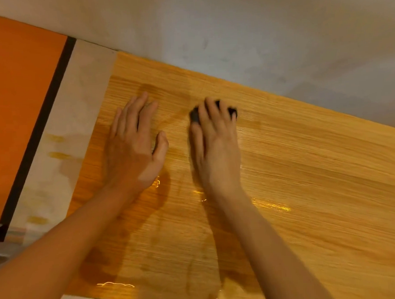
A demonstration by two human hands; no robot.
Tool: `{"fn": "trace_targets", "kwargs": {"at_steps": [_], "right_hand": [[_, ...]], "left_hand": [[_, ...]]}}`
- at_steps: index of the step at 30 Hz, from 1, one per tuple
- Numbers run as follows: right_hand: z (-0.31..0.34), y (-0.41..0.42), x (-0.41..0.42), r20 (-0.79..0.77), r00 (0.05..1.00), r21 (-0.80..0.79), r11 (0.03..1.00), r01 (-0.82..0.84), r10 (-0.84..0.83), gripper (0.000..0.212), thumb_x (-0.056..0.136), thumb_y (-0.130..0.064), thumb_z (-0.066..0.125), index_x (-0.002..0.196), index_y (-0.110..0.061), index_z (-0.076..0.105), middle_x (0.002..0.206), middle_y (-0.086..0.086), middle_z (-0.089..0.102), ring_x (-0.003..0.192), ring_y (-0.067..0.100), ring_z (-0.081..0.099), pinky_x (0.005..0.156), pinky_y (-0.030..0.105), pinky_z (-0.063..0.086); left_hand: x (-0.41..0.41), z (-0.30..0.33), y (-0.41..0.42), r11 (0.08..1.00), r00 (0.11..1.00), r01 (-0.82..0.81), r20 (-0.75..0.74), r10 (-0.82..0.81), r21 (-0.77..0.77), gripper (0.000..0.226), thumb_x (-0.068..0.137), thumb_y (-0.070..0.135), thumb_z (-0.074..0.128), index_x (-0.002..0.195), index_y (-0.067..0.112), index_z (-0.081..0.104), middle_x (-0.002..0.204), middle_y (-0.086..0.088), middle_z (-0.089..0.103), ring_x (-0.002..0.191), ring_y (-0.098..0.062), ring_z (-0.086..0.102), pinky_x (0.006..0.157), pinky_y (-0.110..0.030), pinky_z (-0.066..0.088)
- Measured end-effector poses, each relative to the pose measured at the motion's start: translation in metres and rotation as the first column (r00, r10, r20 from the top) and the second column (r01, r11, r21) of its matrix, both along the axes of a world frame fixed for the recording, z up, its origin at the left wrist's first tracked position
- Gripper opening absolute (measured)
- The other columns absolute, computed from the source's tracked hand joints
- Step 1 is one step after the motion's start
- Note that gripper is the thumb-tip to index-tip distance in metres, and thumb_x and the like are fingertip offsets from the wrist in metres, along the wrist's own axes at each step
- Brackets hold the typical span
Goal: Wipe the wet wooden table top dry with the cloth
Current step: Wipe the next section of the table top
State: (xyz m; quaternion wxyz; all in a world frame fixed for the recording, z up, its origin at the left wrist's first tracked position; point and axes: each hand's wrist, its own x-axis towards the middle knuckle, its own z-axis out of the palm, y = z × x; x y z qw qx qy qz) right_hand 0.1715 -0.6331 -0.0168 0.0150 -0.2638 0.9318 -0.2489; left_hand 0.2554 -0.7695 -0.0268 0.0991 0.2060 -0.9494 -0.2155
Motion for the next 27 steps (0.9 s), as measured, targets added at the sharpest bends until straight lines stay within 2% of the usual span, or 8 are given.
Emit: {"fn": "trace_targets", "kwargs": {"at_steps": [3,6,10,14,17,20,24,27], "right_hand": [[0.001,0.026,0.050,-0.021,0.992,0.052,0.991,-0.126,0.127,0.043,0.103,-0.027,0.040,0.140,-0.008,0.049,0.150,0.007,0.043,0.145,0.023,0.027,0.122,0.042,0.014],[0.004,0.023,0.013,-0.014,0.981,0.119,0.975,-0.189,0.192,0.043,0.103,-0.030,0.040,0.139,-0.010,0.051,0.149,0.005,0.044,0.144,0.024,0.030,0.121,0.042,0.015],[0.002,-0.003,-0.067,-0.026,0.999,0.064,0.998,0.023,-0.021,0.043,0.103,-0.030,0.038,0.139,-0.011,0.051,0.151,0.007,0.042,0.145,0.030,0.027,0.121,0.045,0.011],[0.002,0.008,-0.027,0.025,0.994,0.003,0.994,0.108,-0.108,0.042,0.103,-0.026,0.039,0.141,-0.009,0.048,0.153,0.008,0.038,0.147,0.027,0.023,0.122,0.044,0.011],[0.009,0.036,0.045,0.009,0.999,0.043,0.998,-0.044,0.044,0.042,0.103,-0.025,0.042,0.141,-0.009,0.048,0.152,0.007,0.039,0.147,0.024,0.023,0.122,0.043,0.010],[0.011,0.048,0.023,0.016,0.991,0.109,0.985,-0.136,0.136,0.044,0.102,-0.030,0.042,0.141,-0.012,0.049,0.151,0.003,0.041,0.146,0.022,0.026,0.122,0.038,0.009],[0.003,0.038,-0.074,-0.001,0.985,0.088,0.981,0.171,-0.172,0.045,0.103,-0.032,0.036,0.142,-0.012,0.047,0.153,0.007,0.038,0.146,0.026,0.024,0.120,0.043,0.008],[0.000,0.039,-0.053,0.025,0.976,0.068,0.974,0.216,-0.218,0.045,0.104,-0.029,0.035,0.143,-0.010,0.046,0.155,0.007,0.035,0.147,0.026,0.022,0.122,0.043,0.008]], "left_hand": [[-0.001,0.000,-0.001,1.000,1.000,0.003,-0.017,-0.004,-0.022,0.054,0.100,0.027,0.047,0.150,0.007,0.042,0.161,-0.013,0.036,0.152,-0.030,0.029,0.127,-0.042,0.014],[-0.002,0.000,-0.001,1.000,1.000,-0.002,-0.010,0.002,-0.030,0.054,0.101,0.028,0.046,0.150,0.007,0.042,0.161,-0.012,0.035,0.152,-0.030,0.028,0.127,-0.038,0.011],[-0.001,-0.001,-0.001,1.000,1.000,-0.010,0.000,0.010,-0.023,0.055,0.100,0.028,0.047,0.151,0.008,0.041,0.162,-0.011,0.034,0.153,-0.028,0.026,0.126,-0.032,0.005],[0.000,0.000,-0.001,0.999,1.000,-0.009,-0.016,0.008,-0.033,0.054,0.101,0.028,0.046,0.150,0.007,0.042,0.161,-0.013,0.035,0.152,-0.030,0.028,0.127,-0.034,0.008],[0.000,0.001,-0.001,0.999,1.000,-0.003,-0.014,0.002,-0.046,0.054,0.101,0.029,0.044,0.150,0.005,0.043,0.161,-0.014,0.036,0.151,-0.032,0.030,0.127,-0.041,0.014],[-0.001,0.002,-0.001,0.999,1.000,-0.001,0.008,0.001,-0.051,0.055,0.102,0.031,0.043,0.150,0.006,0.042,0.161,-0.014,0.035,0.151,-0.032,0.029,0.127,-0.042,0.014],[-0.001,0.002,-0.001,0.999,0.999,-0.008,0.035,0.010,-0.053,0.055,0.101,0.031,0.043,0.151,0.008,0.041,0.162,-0.012,0.034,0.152,-0.029,0.028,0.127,-0.039,0.011],[0.000,0.001,-0.001,0.998,0.999,-0.005,0.040,0.007,-0.055,0.055,0.101,0.031,0.042,0.151,0.008,0.041,0.163,-0.012,0.033,0.152,-0.029,0.027,0.127,-0.040,0.011]]}}
